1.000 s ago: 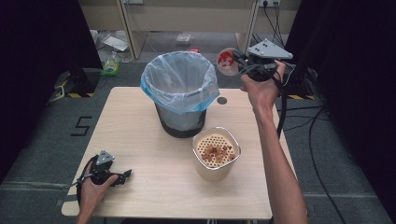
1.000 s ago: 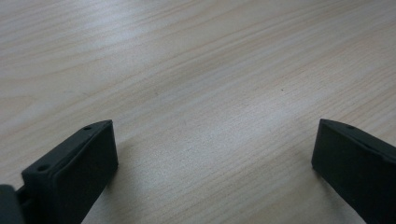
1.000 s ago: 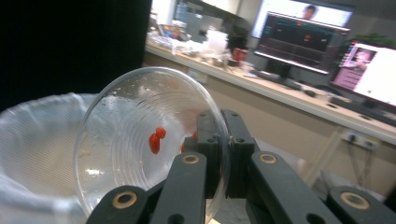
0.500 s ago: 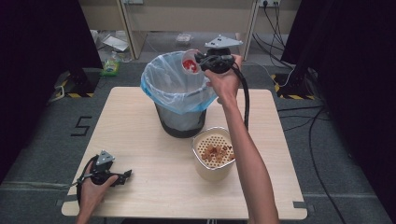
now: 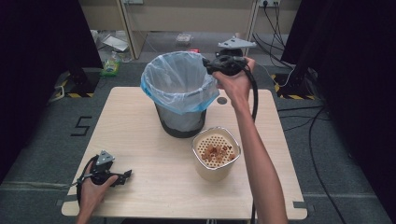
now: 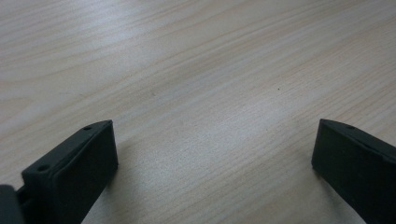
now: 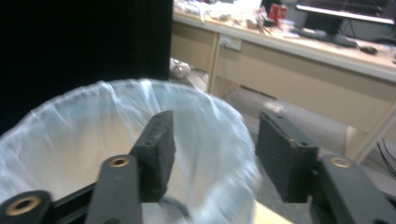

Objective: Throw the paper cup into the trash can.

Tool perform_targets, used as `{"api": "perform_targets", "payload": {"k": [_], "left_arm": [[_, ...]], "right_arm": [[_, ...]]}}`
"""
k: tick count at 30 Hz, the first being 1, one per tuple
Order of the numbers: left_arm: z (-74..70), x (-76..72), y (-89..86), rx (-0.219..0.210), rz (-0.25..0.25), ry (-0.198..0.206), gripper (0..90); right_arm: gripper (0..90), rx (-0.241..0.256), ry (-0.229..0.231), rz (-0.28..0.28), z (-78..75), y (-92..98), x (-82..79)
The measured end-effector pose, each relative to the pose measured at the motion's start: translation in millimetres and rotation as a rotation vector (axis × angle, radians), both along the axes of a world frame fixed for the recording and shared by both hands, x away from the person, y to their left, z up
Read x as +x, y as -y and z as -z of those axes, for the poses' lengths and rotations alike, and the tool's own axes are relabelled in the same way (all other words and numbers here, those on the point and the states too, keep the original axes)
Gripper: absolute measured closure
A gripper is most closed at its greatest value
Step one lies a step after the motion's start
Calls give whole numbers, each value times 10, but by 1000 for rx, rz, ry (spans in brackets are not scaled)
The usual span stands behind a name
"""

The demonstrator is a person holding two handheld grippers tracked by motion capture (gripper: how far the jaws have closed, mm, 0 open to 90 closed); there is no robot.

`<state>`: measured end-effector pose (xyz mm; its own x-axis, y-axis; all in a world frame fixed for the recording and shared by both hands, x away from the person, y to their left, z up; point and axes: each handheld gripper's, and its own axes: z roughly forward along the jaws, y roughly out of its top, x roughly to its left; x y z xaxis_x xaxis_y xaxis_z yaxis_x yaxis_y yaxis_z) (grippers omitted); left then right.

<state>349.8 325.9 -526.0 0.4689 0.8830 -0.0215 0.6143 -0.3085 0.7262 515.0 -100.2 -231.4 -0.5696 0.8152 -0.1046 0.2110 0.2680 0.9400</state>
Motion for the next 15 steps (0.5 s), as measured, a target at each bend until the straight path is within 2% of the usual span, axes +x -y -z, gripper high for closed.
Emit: {"api": "perform_targets", "payload": {"k": [3, 4, 5, 8, 12, 15], "left_arm": [[0, -3, 0, 0, 0, 1, 0], [0, -3, 0, 0, 0, 1, 0], [0, -3, 0, 0, 0, 0, 0], [0, -2, 0, 0, 0, 0, 0], [0, -2, 0, 0, 0, 0, 0], [0, -2, 0, 0, 0, 0, 0]], "right_arm": [[433, -12, 5, 18, 36, 232, -118], [433, -12, 5, 18, 36, 232, -118], [420, -15, 3, 31, 67, 384, -198], [404, -37, 0, 47, 127, 582, -318], [386, -70, -9, 53, 245, 785, -474], [375, -71, -17, 48, 343, 908, -597]]}}
